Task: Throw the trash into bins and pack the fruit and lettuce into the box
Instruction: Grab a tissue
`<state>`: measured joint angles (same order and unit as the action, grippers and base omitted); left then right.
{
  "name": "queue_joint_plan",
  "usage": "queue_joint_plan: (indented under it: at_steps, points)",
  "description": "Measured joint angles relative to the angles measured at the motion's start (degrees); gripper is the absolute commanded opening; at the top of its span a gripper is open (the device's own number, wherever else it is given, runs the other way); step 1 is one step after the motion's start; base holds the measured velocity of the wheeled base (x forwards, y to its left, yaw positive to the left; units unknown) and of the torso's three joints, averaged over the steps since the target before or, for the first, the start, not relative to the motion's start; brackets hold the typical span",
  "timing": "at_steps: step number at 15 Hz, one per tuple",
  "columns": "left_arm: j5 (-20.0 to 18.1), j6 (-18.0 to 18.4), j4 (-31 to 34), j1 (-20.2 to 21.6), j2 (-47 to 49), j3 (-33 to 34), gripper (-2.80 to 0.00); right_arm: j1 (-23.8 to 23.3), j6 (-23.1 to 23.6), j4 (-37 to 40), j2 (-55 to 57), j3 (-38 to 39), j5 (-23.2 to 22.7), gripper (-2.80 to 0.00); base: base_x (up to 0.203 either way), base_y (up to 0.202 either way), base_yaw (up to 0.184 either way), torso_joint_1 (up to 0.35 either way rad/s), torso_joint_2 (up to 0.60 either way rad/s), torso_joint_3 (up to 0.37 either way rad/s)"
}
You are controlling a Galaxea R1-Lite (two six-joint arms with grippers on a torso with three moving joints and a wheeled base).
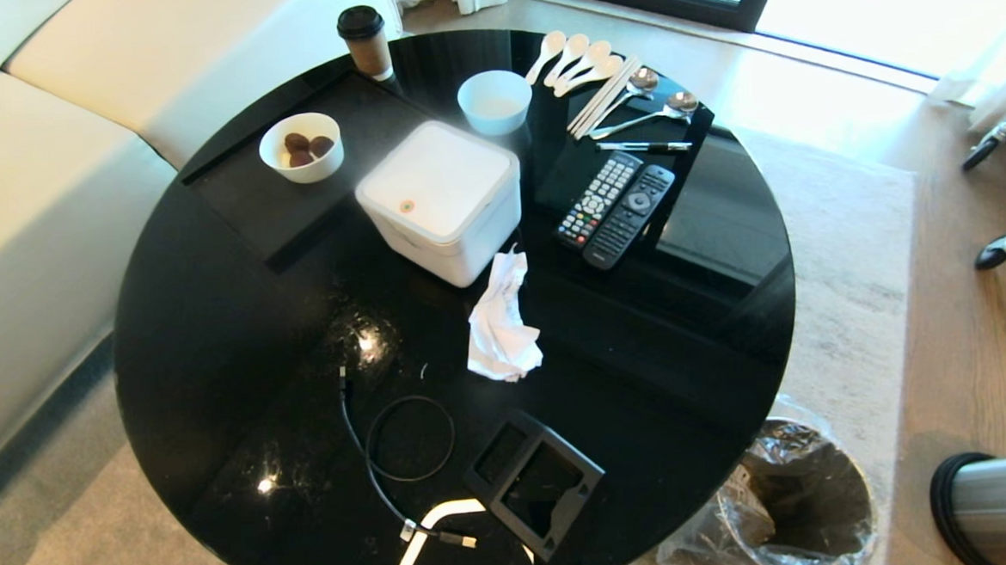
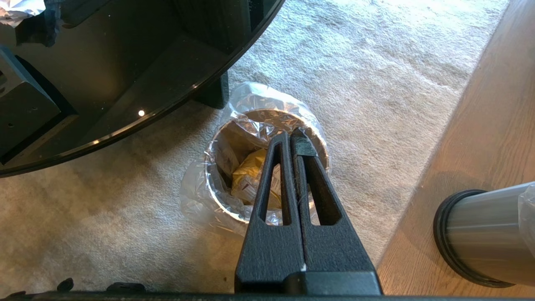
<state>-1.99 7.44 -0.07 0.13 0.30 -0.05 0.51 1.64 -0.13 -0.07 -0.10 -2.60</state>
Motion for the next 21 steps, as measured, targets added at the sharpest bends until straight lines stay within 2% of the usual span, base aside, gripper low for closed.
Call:
queue_joint_plan:
  at_steps: [21]
  points:
    - [0.04, 0.0, 0.06, 0.02, -0.27, 0.05, -2.8, 0.0, 0.01, 0.05, 0.0, 0.0, -0.01, -2.8, 0.0, 0.004, -0.001, 0.0, 0.0, 0.0]
